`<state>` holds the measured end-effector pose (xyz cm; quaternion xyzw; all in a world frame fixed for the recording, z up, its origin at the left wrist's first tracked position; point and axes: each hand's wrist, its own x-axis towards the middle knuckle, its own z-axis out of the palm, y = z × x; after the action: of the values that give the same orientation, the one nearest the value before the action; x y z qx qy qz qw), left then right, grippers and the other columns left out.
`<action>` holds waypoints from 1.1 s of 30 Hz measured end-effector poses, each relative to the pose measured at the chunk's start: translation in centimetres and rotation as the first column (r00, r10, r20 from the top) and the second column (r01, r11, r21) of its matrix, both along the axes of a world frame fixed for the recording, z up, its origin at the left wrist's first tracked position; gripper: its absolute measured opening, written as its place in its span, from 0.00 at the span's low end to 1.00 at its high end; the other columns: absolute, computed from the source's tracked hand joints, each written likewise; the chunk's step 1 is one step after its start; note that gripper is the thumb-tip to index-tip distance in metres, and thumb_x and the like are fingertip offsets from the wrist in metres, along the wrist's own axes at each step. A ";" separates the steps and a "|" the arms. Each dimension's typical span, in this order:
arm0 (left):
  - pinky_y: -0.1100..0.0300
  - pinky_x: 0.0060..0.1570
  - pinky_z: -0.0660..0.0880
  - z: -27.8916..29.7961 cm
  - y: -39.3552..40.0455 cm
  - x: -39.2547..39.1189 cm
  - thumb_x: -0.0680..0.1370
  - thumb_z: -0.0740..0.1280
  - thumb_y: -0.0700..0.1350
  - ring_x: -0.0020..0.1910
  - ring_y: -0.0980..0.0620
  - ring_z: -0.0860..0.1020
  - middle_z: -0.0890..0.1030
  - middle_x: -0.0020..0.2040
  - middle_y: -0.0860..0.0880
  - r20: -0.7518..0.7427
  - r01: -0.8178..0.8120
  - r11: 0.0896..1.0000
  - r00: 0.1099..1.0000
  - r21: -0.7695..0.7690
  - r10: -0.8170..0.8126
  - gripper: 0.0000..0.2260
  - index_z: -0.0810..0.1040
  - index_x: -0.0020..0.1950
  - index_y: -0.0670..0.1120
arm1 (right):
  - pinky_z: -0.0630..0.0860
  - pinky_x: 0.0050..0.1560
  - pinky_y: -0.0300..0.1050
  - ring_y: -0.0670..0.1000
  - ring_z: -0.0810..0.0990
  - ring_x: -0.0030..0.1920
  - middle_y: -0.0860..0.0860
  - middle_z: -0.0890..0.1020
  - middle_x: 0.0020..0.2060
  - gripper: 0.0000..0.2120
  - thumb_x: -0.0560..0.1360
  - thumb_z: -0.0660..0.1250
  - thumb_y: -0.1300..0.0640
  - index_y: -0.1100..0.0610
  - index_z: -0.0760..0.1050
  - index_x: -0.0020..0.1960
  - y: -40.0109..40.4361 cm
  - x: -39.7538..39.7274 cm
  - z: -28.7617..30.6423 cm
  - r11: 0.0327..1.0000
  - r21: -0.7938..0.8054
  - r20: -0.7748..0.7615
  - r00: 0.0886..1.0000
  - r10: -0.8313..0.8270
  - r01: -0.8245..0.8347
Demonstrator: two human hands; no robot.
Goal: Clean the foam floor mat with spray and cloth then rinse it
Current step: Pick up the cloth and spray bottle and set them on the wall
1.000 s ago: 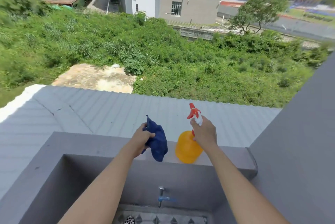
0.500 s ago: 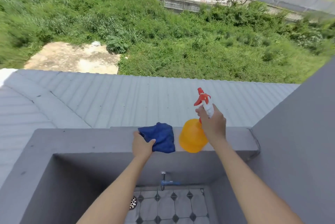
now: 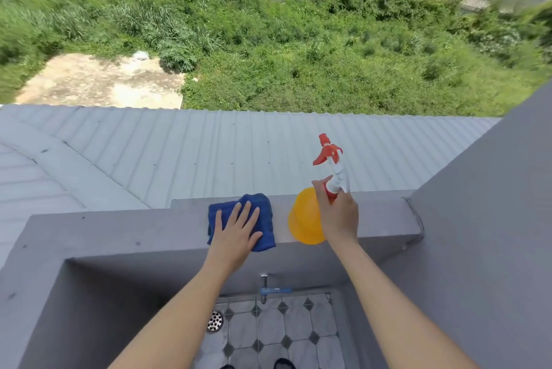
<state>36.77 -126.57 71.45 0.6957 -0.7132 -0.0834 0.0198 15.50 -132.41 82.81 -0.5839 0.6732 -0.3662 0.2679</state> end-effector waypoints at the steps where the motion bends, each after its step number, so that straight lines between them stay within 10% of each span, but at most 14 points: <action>1: 0.36 0.61 0.67 -0.5 0.0 0.3 0.82 0.40 0.59 0.71 0.43 0.68 0.70 0.72 0.46 0.014 0.006 1.000 1.000 0.024 -0.007 0.27 0.65 0.73 0.49 | 0.65 0.31 0.34 0.50 0.79 0.38 0.48 0.79 0.36 0.21 0.78 0.62 0.40 0.58 0.76 0.56 0.2 0.2 0.0 1.000 -0.020 -0.006 1.000 -0.012 0.011; 8: 0.37 0.68 0.35 -0.5 1.0 1.5 0.75 0.32 0.69 0.77 0.44 0.40 0.43 0.78 0.51 0.012 0.053 0.998 0.998 0.016 -0.054 0.33 0.43 0.77 0.56 | 0.64 0.29 0.34 0.49 0.76 0.37 0.48 0.79 0.37 0.21 0.79 0.60 0.41 0.59 0.75 0.56 1.5 2.5 1.0 0.989 -0.079 -0.111 0.985 -0.130 0.122; 14: 0.33 0.67 0.43 1.5 1.7 0.6 0.80 0.46 0.61 0.74 0.40 0.61 0.69 0.73 0.44 0.038 0.018 1.000 0.999 -0.018 -0.017 0.28 0.71 0.70 0.48 | 0.68 0.32 0.40 0.52 0.80 0.38 0.48 0.78 0.37 0.21 0.79 0.60 0.41 0.59 0.73 0.58 2.3 3.4 1.6 0.984 -0.113 -0.131 0.980 -0.151 0.137; 21: 0.30 0.67 0.42 0.8 -0.1 0.8 0.75 0.37 0.70 0.77 0.39 0.51 0.53 0.79 0.50 0.058 0.048 0.999 0.997 -0.017 -0.047 0.35 0.52 0.78 0.55 | 0.71 0.45 0.46 0.56 0.72 0.51 0.52 0.81 0.49 0.21 0.78 0.66 0.46 0.60 0.71 0.64 2.8 3.8 1.1 0.967 -0.208 -0.086 0.982 -0.166 0.146; 33: 0.35 0.67 0.33 1.4 0.3 2.9 0.71 0.29 0.71 0.77 0.42 0.44 0.44 0.79 0.51 0.072 0.076 0.996 0.995 -0.045 -0.073 0.37 0.41 0.77 0.56 | 0.71 0.37 0.27 0.48 0.78 0.44 0.48 0.79 0.46 0.16 0.79 0.64 0.49 0.58 0.67 0.60 2.6 6.3 2.0 0.974 -0.220 0.120 0.993 -0.024 0.050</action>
<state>39.69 -126.32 72.84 0.6705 -0.7407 -0.0424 0.0083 21.83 -129.80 84.85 -0.5754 0.6218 -0.4777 0.2327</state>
